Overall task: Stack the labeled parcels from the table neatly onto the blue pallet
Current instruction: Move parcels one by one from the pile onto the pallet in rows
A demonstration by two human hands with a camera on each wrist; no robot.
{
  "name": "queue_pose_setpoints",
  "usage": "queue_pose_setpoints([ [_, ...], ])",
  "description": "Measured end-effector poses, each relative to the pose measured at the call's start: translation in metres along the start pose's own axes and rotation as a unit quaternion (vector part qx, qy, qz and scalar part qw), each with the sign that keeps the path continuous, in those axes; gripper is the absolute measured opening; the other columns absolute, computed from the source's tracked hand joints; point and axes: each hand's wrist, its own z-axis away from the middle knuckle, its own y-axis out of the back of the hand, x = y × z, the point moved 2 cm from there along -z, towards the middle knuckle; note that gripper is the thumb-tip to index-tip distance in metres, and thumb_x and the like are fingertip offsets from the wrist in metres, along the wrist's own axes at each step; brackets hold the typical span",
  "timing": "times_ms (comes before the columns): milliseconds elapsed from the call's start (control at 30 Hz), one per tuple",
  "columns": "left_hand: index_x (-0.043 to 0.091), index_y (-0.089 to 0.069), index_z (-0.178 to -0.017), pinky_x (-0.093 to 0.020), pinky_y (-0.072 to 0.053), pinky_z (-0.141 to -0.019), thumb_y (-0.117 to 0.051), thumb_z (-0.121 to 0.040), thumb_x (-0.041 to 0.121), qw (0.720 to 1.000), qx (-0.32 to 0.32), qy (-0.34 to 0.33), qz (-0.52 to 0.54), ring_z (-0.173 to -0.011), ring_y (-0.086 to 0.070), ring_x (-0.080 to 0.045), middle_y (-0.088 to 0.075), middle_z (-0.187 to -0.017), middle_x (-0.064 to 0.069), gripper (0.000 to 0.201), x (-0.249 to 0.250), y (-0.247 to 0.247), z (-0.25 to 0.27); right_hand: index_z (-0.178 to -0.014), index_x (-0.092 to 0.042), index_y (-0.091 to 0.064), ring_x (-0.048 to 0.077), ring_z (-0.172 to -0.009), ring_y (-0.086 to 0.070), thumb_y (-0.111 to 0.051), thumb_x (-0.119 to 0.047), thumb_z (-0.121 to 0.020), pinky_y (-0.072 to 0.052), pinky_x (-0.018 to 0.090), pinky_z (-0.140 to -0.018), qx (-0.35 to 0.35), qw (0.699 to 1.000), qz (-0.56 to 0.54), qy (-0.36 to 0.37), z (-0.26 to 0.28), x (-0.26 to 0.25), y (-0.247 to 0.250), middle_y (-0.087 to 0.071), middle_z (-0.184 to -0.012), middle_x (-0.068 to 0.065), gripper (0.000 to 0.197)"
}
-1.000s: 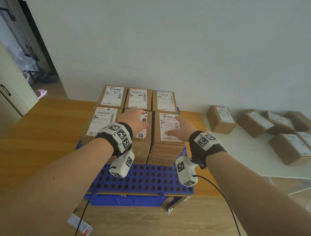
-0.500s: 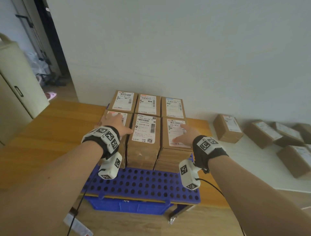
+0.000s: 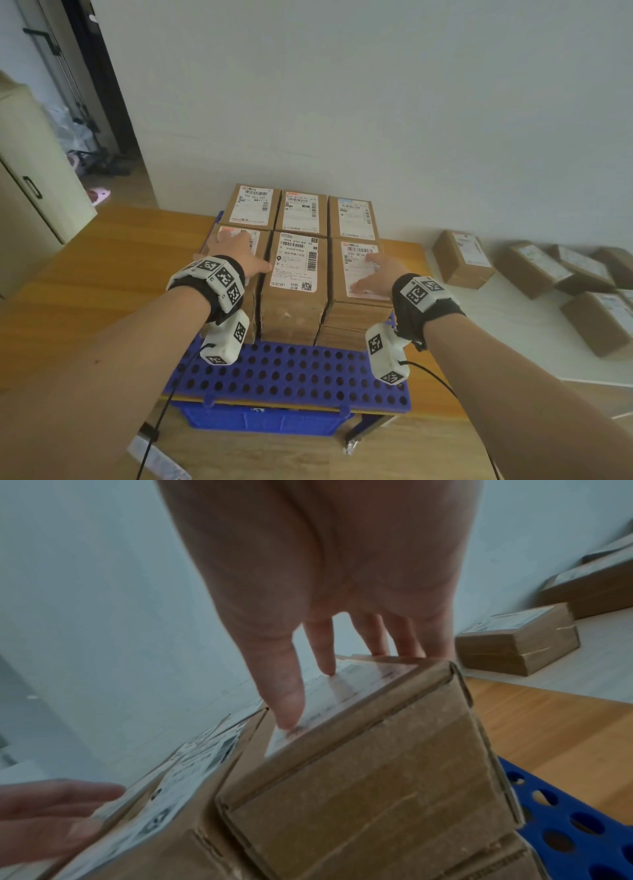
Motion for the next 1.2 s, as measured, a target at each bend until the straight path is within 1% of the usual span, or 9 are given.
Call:
queue_pose_setpoints([
  [167, 0.022, -0.032, -0.144, -0.055, -0.020, -0.112, -0.057, -0.084, 0.054, 0.997, 0.054, -0.062, -0.010, -0.143, -0.018, -0.027, -0.024, -0.154, -0.007, 0.072, 0.029, 0.021, 0.015, -0.147, -0.024, -0.028, 0.027, -0.133, -0.041, -0.058, -0.031, -0.090, -0.038, 0.035, -0.104, 0.051, 0.995, 0.074, 0.046, 0.003, -0.011, 0.016, -0.032, -0.152, 0.007, 0.065],
  [333, 0.019, -0.029, -0.146, -0.047, -0.025, -0.114, -0.050, -0.090, 0.049, 0.979, 0.052, -0.194, -0.019, -0.143, -0.022, -0.023, -0.025, -0.155, -0.005, 0.067, 0.087, 0.035, 0.024, -0.145, -0.027, -0.033, 0.028, -0.133, -0.040, -0.047, -0.028, -0.094, -0.038, 0.040, -0.107, 0.107, 0.985, 0.113, 0.073, 0.010, -0.018, 0.040, -0.036, -0.149, 0.004, 0.053],
  [467, 0.020, -0.026, -0.147, -0.045, -0.022, -0.115, -0.046, -0.093, 0.047, 0.961, 0.023, -0.274, -0.039, -0.143, -0.020, -0.023, -0.022, -0.156, -0.004, 0.064, 0.138, 0.031, 0.035, -0.144, -0.030, -0.035, 0.028, -0.129, -0.043, -0.042, -0.027, -0.095, -0.040, 0.046, -0.104, 0.144, 0.981, 0.118, 0.046, 0.019, 0.000, 0.060, -0.034, -0.150, 0.002, 0.049],
  [600, 0.022, -0.024, -0.148, -0.045, -0.014, -0.115, -0.041, -0.095, 0.046, 0.943, -0.009, -0.325, -0.073, -0.145, -0.011, -0.023, -0.015, -0.158, -0.004, 0.061, 0.190, 0.018, 0.049, -0.143, -0.030, -0.036, 0.027, -0.132, -0.039, -0.039, -0.027, -0.096, -0.036, 0.042, -0.108, 0.171, 0.977, 0.131, -0.004, 0.028, 0.033, 0.081, -0.038, -0.148, 0.003, 0.048],
  [700, 0.023, -0.025, -0.147, -0.050, -0.013, -0.114, -0.040, -0.095, 0.045, 0.933, -0.008, -0.348, -0.091, -0.145, -0.010, -0.024, -0.017, -0.156, -0.004, 0.059, 0.223, 0.005, 0.058, -0.143, -0.026, -0.036, 0.028, -0.134, -0.038, -0.036, -0.025, -0.097, -0.036, 0.043, -0.108, 0.179, 0.971, 0.153, -0.031, 0.037, 0.061, 0.094, -0.038, -0.149, 0.004, 0.046],
  [833, 0.024, -0.024, -0.147, -0.052, -0.009, -0.116, -0.035, -0.095, 0.049, 0.927, -0.015, -0.356, -0.114, -0.145, -0.006, -0.025, -0.014, -0.157, -0.004, 0.059, 0.263, -0.012, 0.070, -0.142, -0.028, -0.037, 0.029, -0.135, -0.036, -0.038, -0.028, -0.095, -0.034, 0.044, -0.109, 0.197, 0.971, 0.118, -0.060, 0.046, 0.101, 0.111, -0.038, -0.149, 0.005, 0.047],
  [933, 0.024, -0.026, -0.146, -0.052, -0.011, -0.115, -0.036, -0.095, 0.049, 0.926, -0.010, -0.355, -0.125, -0.145, -0.008, -0.026, -0.017, -0.156, -0.005, 0.057, 0.295, -0.022, 0.074, -0.143, -0.026, -0.036, 0.032, -0.133, -0.036, -0.038, -0.030, -0.095, -0.034, 0.044, -0.108, 0.195, 0.969, 0.131, -0.072, 0.043, 0.131, 0.126, -0.039, -0.147, 0.010, 0.049],
  [1100, 0.023, -0.024, -0.147, -0.053, -0.012, -0.115, -0.042, -0.095, 0.040, 0.927, -0.019, -0.348, -0.137, -0.145, -0.006, -0.028, -0.010, -0.157, -0.007, 0.058, 0.359, -0.048, 0.081, -0.145, -0.030, -0.031, 0.031, -0.134, -0.034, -0.035, -0.034, -0.095, -0.029, 0.047, -0.110, 0.189, 0.969, 0.145, -0.065, 0.025, 0.193, 0.158, -0.039, -0.146, 0.008, 0.050],
  [1200, 0.021, -0.026, -0.146, -0.052, -0.018, -0.112, -0.045, -0.093, 0.038, 0.929, -0.010, -0.339, -0.146, -0.142, -0.016, -0.027, -0.019, -0.153, -0.006, 0.059, 0.406, -0.065, 0.085, -0.142, -0.028, -0.036, 0.032, -0.132, -0.037, -0.036, -0.031, -0.094, -0.031, 0.048, -0.109, 0.173, 0.975, 0.132, -0.047, 0.014, 0.234, 0.184, -0.039, -0.146, 0.007, 0.048],
])
